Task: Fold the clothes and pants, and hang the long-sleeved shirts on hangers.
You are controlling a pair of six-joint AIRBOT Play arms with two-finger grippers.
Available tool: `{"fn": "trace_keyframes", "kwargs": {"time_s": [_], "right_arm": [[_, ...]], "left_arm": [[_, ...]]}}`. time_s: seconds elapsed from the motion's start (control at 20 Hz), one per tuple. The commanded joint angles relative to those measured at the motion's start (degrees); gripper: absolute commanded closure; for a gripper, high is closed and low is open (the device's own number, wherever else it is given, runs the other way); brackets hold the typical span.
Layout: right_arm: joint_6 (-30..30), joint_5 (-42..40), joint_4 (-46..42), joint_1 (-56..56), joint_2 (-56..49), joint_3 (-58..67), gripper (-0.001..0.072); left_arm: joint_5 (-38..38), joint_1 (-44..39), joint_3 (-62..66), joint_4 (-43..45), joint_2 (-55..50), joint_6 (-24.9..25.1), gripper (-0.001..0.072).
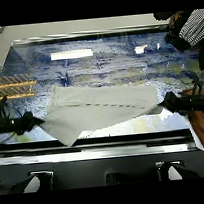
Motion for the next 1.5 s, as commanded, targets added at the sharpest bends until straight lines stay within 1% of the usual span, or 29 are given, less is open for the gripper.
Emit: {"fn": "trace_keyframes", "kwargs": {"time_s": [0.0, 0.15, 0.4, 0.6, 0.75, 0.8, 0.9, 1.1, 1.25, 1.3, 1.35, 1.4, 1.45], "right_arm": [[-3.63, -7.87, 2.93, 0.09, -9.29, 3.91, 0.068], [-4.35, -12.61, 3.08, 0.09, -14.95, 7.82, 0.068], [-6.12, -13.84, 3.93, 0.11, -22.77, 12.81, 0.068], [-6.34, -16.13, 5.29, 0.31, -25.9, 14.49, 0.068], [-7.08, -18.12, 4.35, 3.91, -28.24, 16.7, 0.068], [-6.1, -19.08, 2.84, 5.22, -28.96, 17.31, 0.068], [-0.68, -21.33, -1.22, 6.45, -29.83, 17.9, 0.068], [1.57, -22.71, -5.53, 6.34, -29.94, 17.9, 0.068], [2.49, -23.45, -5.88, 6.47, -30.62, 17.9, 0.0678], [3.28, -23.63, -5.88, 6.45, -31.04, 17.9, 0.0677], [3.76, -23.61, -5.73, 6.45, -31.21, 17.9, 0.0657], [4.46, -23.19, -5.35, 6.36, -31.15, 18.1, 0.0556], [4.85, -20.83, -5.16, 5.75, -31.08, 19.17, 0.0469]], "left_arm": [[5.22, -2.38, 9.01, -1.84, -12.83, 1.95, 0.0691], [6.64, -5.31, 18.93, -1.84, -23.56, 2.08, 0.069], [5.75, -8.5, 35.34, -1.79, -38.01, 1.99, 0.069], [5.03, -8.63, 45.2, -1.79, -46.4, -0.37, 0.069], [4.44, -8.66, 51.32, -1.79, -50.75, -1.92, 0.0691], [4.48, -8.66, 53.24, -1.79, -52.15, -2.54, 0.069], [5.07, -8.63, 55.95, -1.79, -54.77, -3.58, 0.0691], [5.4, -9.44, 57.94, -1.77, -59.04, -3.78, 0.0691], [5.38, -10.27, 57.94, -1.81, -61.31, -3.61, 0.0685], [5.64, -10.32, 57.94, -1.79, -61.61, -3.61, 0.0617], [5.86, -10.29, 58.03, -1.81, -61.57, -3.65, 0.0494], [5.62, -10.12, 58.75, -1.79, -61.42, -3.63, 0.0414], [5.05, -9.81, 59.95, -1.79, -61.09, -3.63, 0.0382]]}}
